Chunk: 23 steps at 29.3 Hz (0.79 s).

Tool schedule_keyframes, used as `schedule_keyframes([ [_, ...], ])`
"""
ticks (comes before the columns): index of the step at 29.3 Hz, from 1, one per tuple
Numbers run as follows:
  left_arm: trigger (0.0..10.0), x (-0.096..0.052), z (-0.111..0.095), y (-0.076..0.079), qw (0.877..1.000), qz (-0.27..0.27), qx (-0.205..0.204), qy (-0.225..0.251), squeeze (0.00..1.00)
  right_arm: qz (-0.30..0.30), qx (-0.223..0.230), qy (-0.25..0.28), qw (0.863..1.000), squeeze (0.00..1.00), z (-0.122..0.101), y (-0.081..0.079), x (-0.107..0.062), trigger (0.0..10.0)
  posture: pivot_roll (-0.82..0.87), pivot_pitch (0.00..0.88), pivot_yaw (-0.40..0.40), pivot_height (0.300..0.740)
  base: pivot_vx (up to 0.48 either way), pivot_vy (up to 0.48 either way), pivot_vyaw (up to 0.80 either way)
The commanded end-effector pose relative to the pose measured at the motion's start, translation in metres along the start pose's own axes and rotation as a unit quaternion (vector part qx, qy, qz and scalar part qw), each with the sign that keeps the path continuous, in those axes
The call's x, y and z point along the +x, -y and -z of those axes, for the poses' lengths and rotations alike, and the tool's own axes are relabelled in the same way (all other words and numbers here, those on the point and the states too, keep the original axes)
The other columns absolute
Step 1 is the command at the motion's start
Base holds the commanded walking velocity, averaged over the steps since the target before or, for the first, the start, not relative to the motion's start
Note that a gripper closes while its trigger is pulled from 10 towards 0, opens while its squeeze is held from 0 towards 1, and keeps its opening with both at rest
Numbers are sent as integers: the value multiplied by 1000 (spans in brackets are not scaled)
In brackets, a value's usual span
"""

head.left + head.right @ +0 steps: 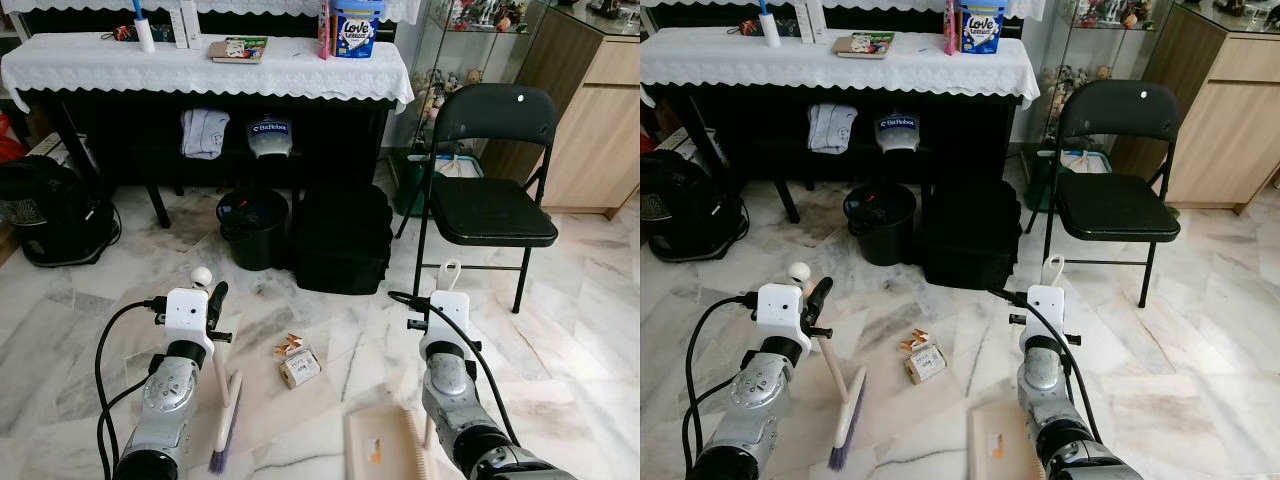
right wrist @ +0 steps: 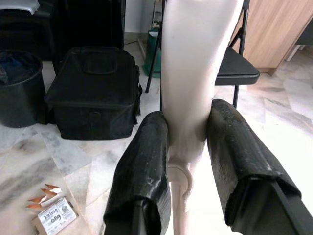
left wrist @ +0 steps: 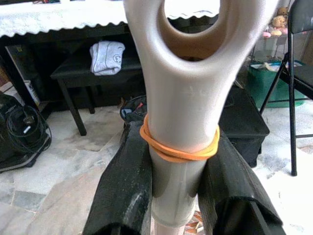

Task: Sweep floor

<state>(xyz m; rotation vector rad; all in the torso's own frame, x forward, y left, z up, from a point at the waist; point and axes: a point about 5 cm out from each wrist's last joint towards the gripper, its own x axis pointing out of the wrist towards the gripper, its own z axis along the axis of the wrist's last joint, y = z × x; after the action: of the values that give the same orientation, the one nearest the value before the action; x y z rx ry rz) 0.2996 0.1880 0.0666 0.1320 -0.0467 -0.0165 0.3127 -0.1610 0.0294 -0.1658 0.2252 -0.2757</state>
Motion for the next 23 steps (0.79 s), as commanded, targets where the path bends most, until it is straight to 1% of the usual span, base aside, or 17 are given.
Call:
schedule_keyframes([
  [1, 10000, 3, -3, -1, 1000, -1, -1, 5, 0, 4, 6, 37, 999, 0, -14, 0, 4, 10000, 3, 7, -39, 740, 0, 0, 0],
  [4, 10000, 3, -3, -1, 1000, -1, -2, 5, 0, 7, 5, 38, 999, 0, -14, 0, 3, 10000, 4, 8, -41, 740, 0, 0, 0],
  [6, 10000, 3, -3, 0, 1000, -1, -2, 5, 0, 6, 6, 38, 999, 0, -14, 0, 3, 10000, 5, 8, -42, 740, 263, 0, 0],
  [13, 10000, 3, -3, 0, 1000, -1, -3, 4, 0, -5, 12, 41, 999, 0, -15, -4, 3, 10000, 7, 8, -44, 740, 313, 0, 0],
  [23, 10000, 3, -3, 0, 1000, -1, -5, 5, 0, -8, 15, 43, 999, 0, -16, -5, 2, 10000, 7, 6, -44, 740, 330, 0, 0],
])
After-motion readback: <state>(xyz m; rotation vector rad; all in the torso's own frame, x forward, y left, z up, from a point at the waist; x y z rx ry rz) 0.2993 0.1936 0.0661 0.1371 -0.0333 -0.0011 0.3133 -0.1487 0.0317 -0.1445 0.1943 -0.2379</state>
